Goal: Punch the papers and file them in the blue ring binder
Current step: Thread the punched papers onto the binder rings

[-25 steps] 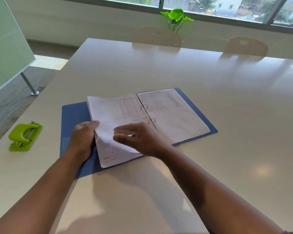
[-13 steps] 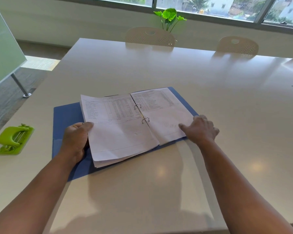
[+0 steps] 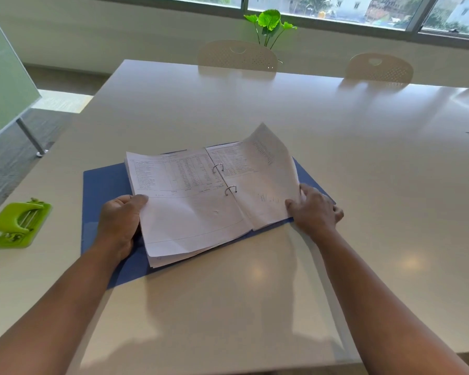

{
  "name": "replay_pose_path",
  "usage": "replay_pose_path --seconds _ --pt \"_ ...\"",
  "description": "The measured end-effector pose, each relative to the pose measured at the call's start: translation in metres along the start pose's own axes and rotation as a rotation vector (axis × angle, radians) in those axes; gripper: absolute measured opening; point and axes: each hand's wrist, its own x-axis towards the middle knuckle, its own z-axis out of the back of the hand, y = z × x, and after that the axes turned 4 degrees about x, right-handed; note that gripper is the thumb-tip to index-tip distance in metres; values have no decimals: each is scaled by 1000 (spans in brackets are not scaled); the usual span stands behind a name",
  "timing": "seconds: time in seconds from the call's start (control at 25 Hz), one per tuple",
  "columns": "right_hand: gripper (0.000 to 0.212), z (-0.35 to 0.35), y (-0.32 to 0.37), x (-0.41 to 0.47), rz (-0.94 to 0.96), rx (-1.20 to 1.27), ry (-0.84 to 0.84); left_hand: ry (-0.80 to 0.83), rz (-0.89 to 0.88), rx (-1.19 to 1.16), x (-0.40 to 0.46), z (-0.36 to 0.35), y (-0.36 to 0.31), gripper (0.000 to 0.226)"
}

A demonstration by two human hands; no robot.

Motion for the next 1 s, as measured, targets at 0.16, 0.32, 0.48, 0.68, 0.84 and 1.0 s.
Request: replay_pose_path --seconds 0.16,0.32,0.48,0.68,0.84,1.0 --pt "79 15 1 8 -112 583 -35 -4 -1 8 0 0 0 12" --pt "72 26 -10 19 -165 -79 62 -8 -12 21 -1 0 0 12" --pt "72 22 -18 23 -180 -146 125 -10 -17 29 -1 0 1 13" --pt "53 17 -12 28 -157 288 88 4 -19 38 -1 0 1 13" --pt "24 25 -7 29 -145 648 -143 2 -10 26 0 1 1 13" --pt "17 33 -8 32 -145 605 -221 -4 -15 19 1 0 1 17"
